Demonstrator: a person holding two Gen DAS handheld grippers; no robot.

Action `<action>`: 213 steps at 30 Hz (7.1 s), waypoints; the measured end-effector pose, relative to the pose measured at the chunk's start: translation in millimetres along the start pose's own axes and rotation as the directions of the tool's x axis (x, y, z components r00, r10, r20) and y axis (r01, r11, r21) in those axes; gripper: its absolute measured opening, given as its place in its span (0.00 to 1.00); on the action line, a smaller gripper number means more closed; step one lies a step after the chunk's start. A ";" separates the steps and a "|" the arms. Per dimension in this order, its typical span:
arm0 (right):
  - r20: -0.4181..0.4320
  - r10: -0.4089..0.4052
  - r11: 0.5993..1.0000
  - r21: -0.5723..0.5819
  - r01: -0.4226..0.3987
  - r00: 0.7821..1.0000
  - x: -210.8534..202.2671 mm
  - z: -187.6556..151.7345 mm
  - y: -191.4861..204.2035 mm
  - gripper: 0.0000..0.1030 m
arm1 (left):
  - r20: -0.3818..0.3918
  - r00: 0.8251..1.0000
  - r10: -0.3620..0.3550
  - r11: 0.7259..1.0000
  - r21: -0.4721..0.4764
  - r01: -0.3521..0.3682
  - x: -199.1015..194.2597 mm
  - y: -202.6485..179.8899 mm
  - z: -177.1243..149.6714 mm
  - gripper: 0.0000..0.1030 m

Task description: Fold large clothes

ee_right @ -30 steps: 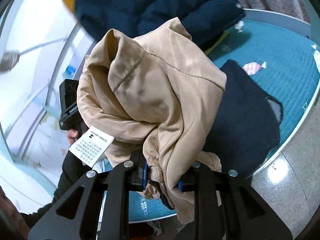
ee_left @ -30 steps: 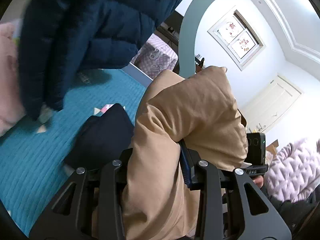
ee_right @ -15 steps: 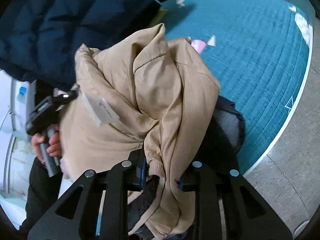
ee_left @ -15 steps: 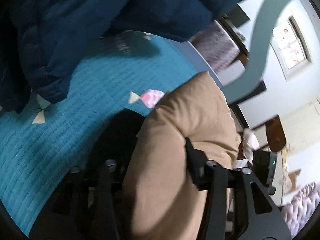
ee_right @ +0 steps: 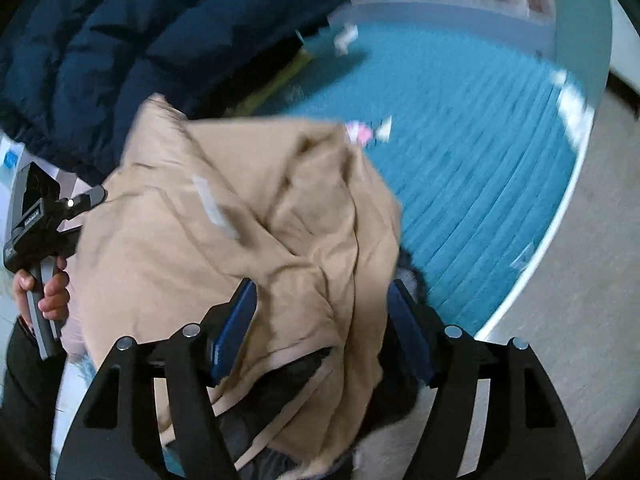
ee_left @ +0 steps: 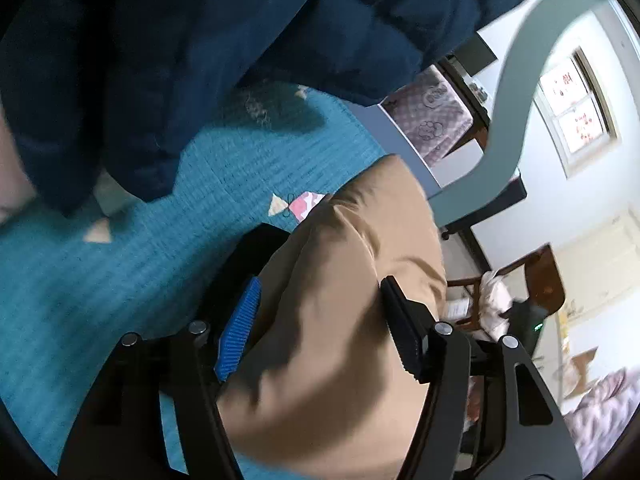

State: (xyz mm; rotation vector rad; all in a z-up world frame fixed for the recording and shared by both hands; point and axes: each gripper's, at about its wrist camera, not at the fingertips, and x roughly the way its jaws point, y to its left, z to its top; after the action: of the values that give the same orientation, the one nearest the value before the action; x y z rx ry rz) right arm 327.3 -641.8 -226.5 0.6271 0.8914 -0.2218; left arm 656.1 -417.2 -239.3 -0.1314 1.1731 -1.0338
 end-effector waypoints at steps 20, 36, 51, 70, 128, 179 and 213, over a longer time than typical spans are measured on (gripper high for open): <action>-0.146 -0.035 0.948 -0.317 -0.013 0.989 38.7 -67.7 109.1 0.36 | 0.148 0.872 0.466 0.849 0.202 -0.488 -86.8 -1.4 -145.4 0.76; 0.217 -0.162 0.903 -0.360 0.233 0.963 -38.7 -176.5 216.6 0.80 | 0.285 0.820 0.496 0.843 0.067 -0.533 -152.0 -29.4 -260.7 0.88; 0.294 -0.238 0.876 -0.347 0.335 0.926 -61.3 -239.2 273.7 0.89 | 0.415 0.781 0.467 0.850 0.033 -0.526 -192.7 -45.6 -321.1 0.95; 0.346 -0.231 0.859 -0.365 0.358 0.909 -93.8 -274.1 305.8 0.89 | 0.511 0.728 0.457 0.837 0.030 -0.546 -256.7 -63.4 -369.1 0.95; 0.489 0.273 0.793 -0.602 0.094 0.829 -367.6 -443.7 377.3 0.93 | 0.683 0.239 0.690 0.600 -0.353 -0.718 -486.2 -270.4 -633.8 0.95; 0.478 0.288 0.798 -0.599 0.068 0.830 -373.4 -445.3 371.3 0.93 | 0.695 0.213 0.687 0.574 -0.338 -0.746 -489.0 -272.7 -636.1 0.95; 0.481 0.282 0.802 -0.593 0.071 0.830 -375.4 -449.2 374.2 0.93 | 0.697 0.204 0.687 0.567 -0.339 -0.750 -488.1 -273.5 -636.1 0.95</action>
State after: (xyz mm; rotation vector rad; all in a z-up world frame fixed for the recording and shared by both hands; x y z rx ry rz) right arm -38.9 -102.5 13.9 0.0035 0.3124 -0.0002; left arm -21.8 41.4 -20.5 0.0526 0.2344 -0.0542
